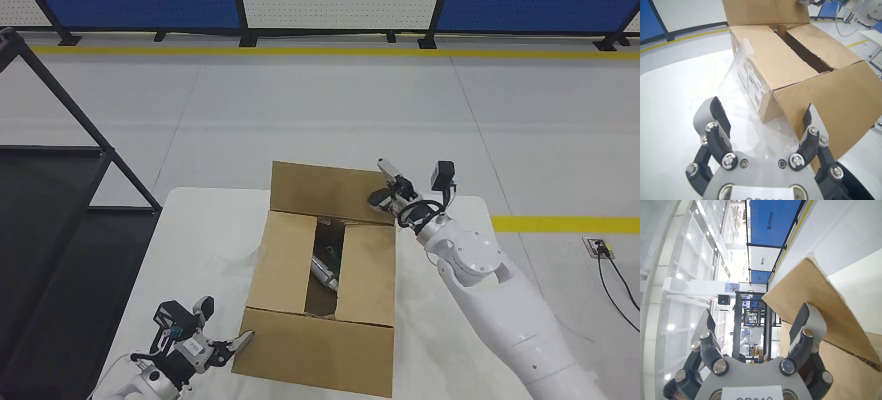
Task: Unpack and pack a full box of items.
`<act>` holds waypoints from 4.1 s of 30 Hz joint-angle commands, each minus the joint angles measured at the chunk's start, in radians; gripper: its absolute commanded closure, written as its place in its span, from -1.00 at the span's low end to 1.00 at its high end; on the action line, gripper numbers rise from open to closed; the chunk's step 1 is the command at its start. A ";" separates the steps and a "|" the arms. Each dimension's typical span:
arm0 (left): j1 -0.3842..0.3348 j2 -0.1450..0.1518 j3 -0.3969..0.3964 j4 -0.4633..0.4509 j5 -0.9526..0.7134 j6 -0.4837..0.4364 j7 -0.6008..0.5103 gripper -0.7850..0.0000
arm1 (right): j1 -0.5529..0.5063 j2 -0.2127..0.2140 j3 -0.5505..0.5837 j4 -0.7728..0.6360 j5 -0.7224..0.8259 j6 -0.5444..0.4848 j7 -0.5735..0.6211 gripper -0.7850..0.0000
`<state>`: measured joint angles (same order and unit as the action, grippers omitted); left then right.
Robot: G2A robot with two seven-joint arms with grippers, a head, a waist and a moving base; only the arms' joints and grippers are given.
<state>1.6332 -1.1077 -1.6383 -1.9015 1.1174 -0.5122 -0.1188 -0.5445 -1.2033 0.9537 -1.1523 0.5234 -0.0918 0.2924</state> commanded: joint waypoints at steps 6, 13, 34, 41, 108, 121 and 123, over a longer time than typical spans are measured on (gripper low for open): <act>0.004 0.001 -0.006 0.002 -0.003 0.001 0.012 -1.00 | 0.048 -0.030 -0.041 0.096 -0.047 0.044 -0.035 -1.00; 0.007 0.003 -0.008 0.002 -0.002 -0.002 0.010 -1.00 | 0.087 -0.057 -0.068 0.171 -0.078 0.081 -0.038 -1.00; 0.001 0.003 0.020 0.023 0.031 0.034 0.002 -1.00 | 0.121 -0.098 -0.057 0.279 -0.140 0.127 0.003 -1.00; -0.030 0.001 0.046 0.066 0.028 0.063 -0.017 -1.00 | 0.104 -0.098 -0.030 0.261 -0.157 0.121 0.015 -1.00; -0.201 -0.004 0.152 0.142 -0.213 0.200 -0.191 1.00 | -0.129 -0.065 0.175 -0.035 -0.230 0.002 0.331 -1.00; -0.191 -0.005 0.186 0.123 -0.189 0.172 -0.185 1.00 | -0.096 -0.071 0.139 -0.023 -0.218 -0.002 0.476 -1.00; -0.188 -0.004 0.191 0.120 -0.177 0.154 -0.187 1.00 | -0.096 -0.071 0.139 -0.023 -0.218 -0.002 0.476 -1.00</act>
<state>1.4437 -1.1125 -1.4506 -1.7800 0.9321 -0.3456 -0.3041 -0.6402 -1.2743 1.0923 -1.1756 0.3053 -0.0939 0.7686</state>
